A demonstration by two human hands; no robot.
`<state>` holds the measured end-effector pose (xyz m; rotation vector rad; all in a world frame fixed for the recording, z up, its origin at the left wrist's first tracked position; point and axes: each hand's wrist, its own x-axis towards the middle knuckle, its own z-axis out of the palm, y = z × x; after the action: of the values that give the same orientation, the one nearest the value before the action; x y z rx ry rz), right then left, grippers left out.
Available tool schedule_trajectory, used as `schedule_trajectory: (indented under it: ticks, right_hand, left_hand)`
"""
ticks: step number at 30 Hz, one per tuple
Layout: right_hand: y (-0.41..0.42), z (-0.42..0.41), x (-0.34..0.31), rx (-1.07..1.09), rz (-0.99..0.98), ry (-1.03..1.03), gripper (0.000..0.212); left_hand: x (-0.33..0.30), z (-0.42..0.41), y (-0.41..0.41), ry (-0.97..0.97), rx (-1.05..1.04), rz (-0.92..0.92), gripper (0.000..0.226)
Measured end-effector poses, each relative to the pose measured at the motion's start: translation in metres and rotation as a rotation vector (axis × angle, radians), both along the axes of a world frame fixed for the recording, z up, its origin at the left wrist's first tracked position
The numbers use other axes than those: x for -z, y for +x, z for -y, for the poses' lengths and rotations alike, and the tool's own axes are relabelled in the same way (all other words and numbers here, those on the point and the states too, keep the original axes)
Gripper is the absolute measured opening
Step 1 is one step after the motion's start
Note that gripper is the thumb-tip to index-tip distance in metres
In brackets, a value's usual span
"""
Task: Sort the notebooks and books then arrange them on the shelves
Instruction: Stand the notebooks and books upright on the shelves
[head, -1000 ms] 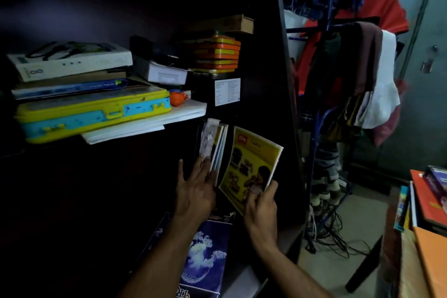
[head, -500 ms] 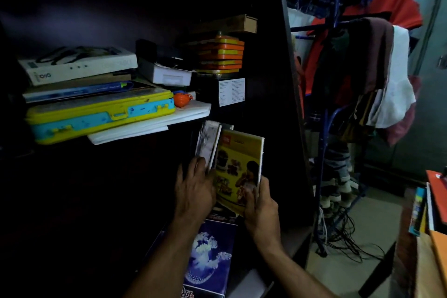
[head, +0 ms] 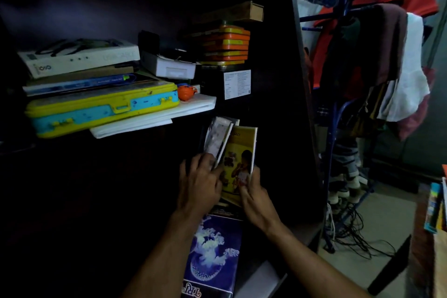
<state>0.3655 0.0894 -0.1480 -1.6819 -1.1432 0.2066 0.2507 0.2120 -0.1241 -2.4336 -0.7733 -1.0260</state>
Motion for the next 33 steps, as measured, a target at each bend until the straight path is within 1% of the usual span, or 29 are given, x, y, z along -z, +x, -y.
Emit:
schedule_trajectory:
  ticks: [1, 3, 4, 6, 7, 8, 11, 13, 15, 16, 18, 20, 21, 23, 25, 27, 28, 30, 32, 33]
  right_hand:
    - [0.001, 0.000, 0.001, -0.007, -0.002, -0.002, 0.040]
    - [0.002, 0.003, 0.003, 0.005, -0.013, 0.014, 0.040]
    - [0.003, 0.004, 0.003, 0.022, -0.015, 0.031, 0.042]
    - [0.004, 0.005, 0.003, 0.066, -0.003, 0.077, 0.044]
    - [0.005, 0.003, 0.004, 0.085, 0.001, 0.095, 0.042]
    - [0.006, 0.001, 0.004, 0.095, 0.009, 0.101, 0.040]
    - [0.009, -0.008, 0.006, 0.040, 0.049, 0.061, 0.036]
    - [0.008, -0.017, 0.006, -0.020, 0.077, -0.022, 0.040]
    - [0.010, -0.026, 0.011, -0.025, 0.162, -0.112, 0.045]
    - [0.010, -0.028, 0.013, -0.017, 0.201, -0.153, 0.044]
    - [0.014, -0.027, 0.013, -0.022, 0.204, -0.157, 0.040]
    - [0.011, -0.022, 0.008, -0.030, 0.154, -0.118, 0.039]
    - [0.009, -0.020, 0.003, -0.024, 0.126, -0.105, 0.036]
    - [0.009, -0.016, -0.003, 0.005, 0.040, -0.095, 0.031]
    - [0.009, -0.014, -0.005, 0.033, 0.003, -0.084, 0.031]
    - [0.007, -0.012, -0.005, 0.074, 0.026, -0.073, 0.027]
    - [0.006, -0.011, -0.005, 0.078, 0.029, -0.068, 0.020]
    - [0.002, -0.009, -0.006, 0.086, 0.058, -0.050, 0.011]
    - [0.000, -0.004, -0.005, 0.118, 0.097, -0.016, 0.010]
    - [-0.001, -0.002, -0.003, 0.134, 0.139, 0.010, 0.013]
  left_hand:
    - [-0.001, 0.000, -0.001, -0.001, 0.029, 0.036, 0.029]
    - [-0.003, 0.003, -0.006, -0.069, 0.072, 0.139, 0.025]
    - [-0.003, 0.004, -0.009, -0.128, 0.095, 0.190, 0.023]
    - [-0.003, 0.003, -0.015, -0.329, 0.122, 0.224, 0.014]
    - [-0.003, 0.002, -0.017, -0.442, 0.107, 0.205, 0.012]
    - [-0.002, 0.000, -0.018, -0.516, 0.095, 0.197, 0.011]
    - [-0.004, 0.004, -0.018, -0.548, 0.096, 0.215, 0.011]
    - [-0.004, 0.004, -0.016, -0.576, 0.106, 0.217, 0.011]
    - [-0.003, 0.003, -0.015, -0.660, 0.137, 0.218, 0.010]
    - [-0.004, 0.005, -0.015, -0.710, 0.179, 0.197, 0.009]
    - [-0.015, 0.010, -0.015, -0.826, 0.252, 0.043, 0.009]
    - [-0.040, 0.019, -0.026, -0.981, 0.275, -0.195, 0.025]
    - [-0.056, 0.024, -0.034, -1.025, 0.259, -0.294, 0.033]
    - [-0.071, 0.032, -0.057, -0.986, 0.115, -0.397, 0.052]
    - [-0.061, 0.044, -0.086, -0.933, -0.087, -0.414, 0.081]
    - [-0.031, 0.064, -0.112, -1.009, -0.177, -0.356, 0.105]
    - [-0.016, 0.072, -0.122, -1.061, -0.163, -0.289, 0.110]
    - [-0.002, 0.077, -0.131, -1.148, -0.108, -0.054, 0.111]
    - [-0.004, 0.071, -0.129, -1.138, -0.072, 0.104, 0.108]
    - [-0.007, 0.069, -0.128, -1.104, -0.047, 0.165, 0.104]
